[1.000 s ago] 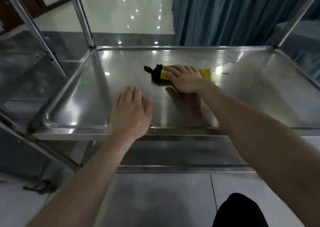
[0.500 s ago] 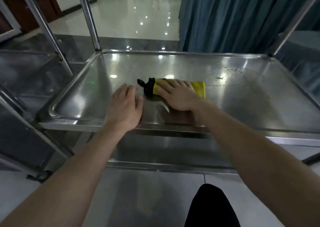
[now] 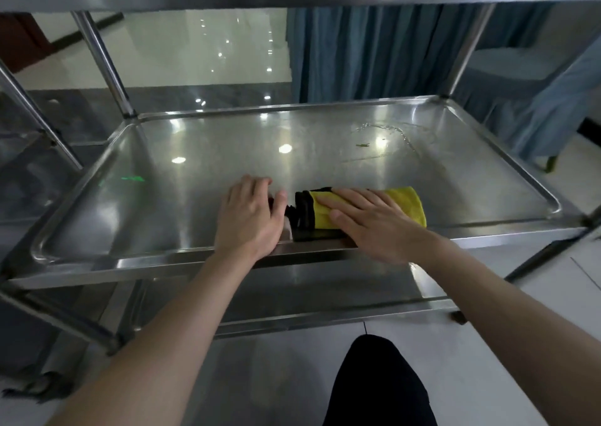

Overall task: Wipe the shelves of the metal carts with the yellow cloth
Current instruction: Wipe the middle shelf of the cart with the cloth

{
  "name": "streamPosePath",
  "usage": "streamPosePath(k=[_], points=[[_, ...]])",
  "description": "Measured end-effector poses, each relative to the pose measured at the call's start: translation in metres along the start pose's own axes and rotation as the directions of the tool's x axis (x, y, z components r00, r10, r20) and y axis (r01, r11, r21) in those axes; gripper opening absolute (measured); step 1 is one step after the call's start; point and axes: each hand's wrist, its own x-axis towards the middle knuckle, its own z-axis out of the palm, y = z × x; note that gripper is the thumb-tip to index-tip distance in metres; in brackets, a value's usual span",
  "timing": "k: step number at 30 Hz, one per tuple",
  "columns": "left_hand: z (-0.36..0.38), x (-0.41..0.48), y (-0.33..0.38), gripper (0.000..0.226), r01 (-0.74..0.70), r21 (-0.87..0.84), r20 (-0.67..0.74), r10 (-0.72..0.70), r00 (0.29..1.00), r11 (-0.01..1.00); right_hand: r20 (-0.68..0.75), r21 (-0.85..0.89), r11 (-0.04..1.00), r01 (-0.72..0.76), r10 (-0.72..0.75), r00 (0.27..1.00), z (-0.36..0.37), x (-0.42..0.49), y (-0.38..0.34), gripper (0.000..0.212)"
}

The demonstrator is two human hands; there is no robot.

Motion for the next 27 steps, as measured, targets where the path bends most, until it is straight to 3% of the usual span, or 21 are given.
streamPosePath(k=[4,9,13,18,23,27], points=[[0.001,-0.005,0.003,0.046,-0.044,0.131,0.007,0.043,0.999,0.99,0.008,-0.03,0.999,-0.042,0.042,0.999,-0.008,0.073,0.013,0.081],[-0.001,-0.006,0.005,0.056,-0.016,0.171,0.049,0.008,0.999,0.985,-0.011,0.08,0.986,-0.147,0.148,0.989,-0.025,0.216,0.033,0.061],[-0.002,-0.004,0.005,0.054,-0.026,0.196,0.043,0.018,0.999,0.98,-0.041,0.077,0.986,-0.147,0.151,0.988,-0.024,0.26,0.031,0.063],[-0.001,-0.002,0.005,0.045,-0.018,0.197,0.047,0.009,0.999,0.98,-0.022,0.113,0.985,-0.126,0.13,0.991,-0.021,0.206,0.02,0.063],[0.002,-0.001,0.001,0.045,-0.028,0.14,-0.006,0.03,1.0,0.99,-0.002,0.021,0.999,-0.024,0.024,1.0,-0.008,0.096,-0.002,0.071],[0.002,0.002,0.003,0.044,0.022,0.087,-0.007,-0.022,1.0,0.996,-0.056,0.056,0.998,-0.028,0.031,0.998,0.005,0.013,-0.009,0.058]])
